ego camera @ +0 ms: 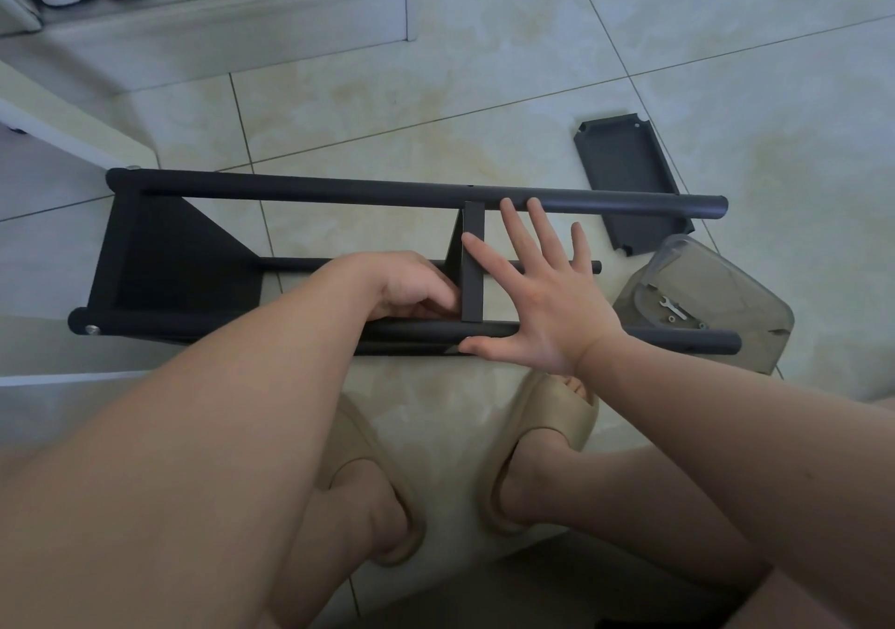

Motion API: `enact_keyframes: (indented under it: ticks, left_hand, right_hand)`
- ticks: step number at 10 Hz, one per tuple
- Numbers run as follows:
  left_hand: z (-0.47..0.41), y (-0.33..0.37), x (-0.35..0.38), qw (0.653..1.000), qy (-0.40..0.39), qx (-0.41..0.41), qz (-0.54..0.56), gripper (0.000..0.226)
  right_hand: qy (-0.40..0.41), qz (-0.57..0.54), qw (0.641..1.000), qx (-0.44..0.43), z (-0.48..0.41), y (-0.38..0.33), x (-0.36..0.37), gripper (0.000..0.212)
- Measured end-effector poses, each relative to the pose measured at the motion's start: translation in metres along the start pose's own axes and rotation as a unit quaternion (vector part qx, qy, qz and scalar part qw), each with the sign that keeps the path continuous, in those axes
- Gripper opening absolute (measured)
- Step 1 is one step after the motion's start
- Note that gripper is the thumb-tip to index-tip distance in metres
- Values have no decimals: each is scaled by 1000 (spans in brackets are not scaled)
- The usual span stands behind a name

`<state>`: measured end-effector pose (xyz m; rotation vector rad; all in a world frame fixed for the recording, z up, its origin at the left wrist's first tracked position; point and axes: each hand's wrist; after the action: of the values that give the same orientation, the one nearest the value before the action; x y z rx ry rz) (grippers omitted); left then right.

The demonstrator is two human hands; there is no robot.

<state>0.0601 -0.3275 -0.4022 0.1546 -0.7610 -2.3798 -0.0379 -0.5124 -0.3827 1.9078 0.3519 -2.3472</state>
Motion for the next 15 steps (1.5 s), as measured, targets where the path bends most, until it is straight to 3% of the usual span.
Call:
enact_keyframes:
  ticks: [6, 9, 10, 12, 13, 14, 15]
  left_hand:
    - [3, 3, 2, 999, 6, -25, -24, 30]
    - [3, 2, -2, 998, -38, -38, -17, 21]
    - [2, 2, 0, 999, -18, -27, -31, 15]
    - [3, 1, -3, 998, -29, -22, -57, 34]
    - [5, 2, -3, 998, -34, -25, -39, 19]
    - [5, 3, -2, 998, -39, -40, -31, 25]
    - [3, 4, -1, 998, -34, -28, -54, 16]
  right_hand:
    - [2, 6, 1000, -1, 0, 0, 0, 108]
    - [5, 6, 1000, -1, 0, 0, 1, 108]
    - [12, 4, 1000, -2, 0, 0, 1, 108]
    - [11, 5, 1000, -2, 1, 0, 2, 108]
    - [10, 4, 1000, -1, 0, 0, 2, 108]
    - [14, 4, 1000, -2, 1, 0, 2, 108]
    - [19, 2, 1000, -4, 0, 0, 2, 108]
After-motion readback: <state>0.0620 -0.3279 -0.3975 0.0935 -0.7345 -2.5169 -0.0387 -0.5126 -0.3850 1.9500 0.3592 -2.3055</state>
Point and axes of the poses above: each hand's wrist, its own z-axis away from the middle knuckle, its own x-axis out of the palm, y = z × x
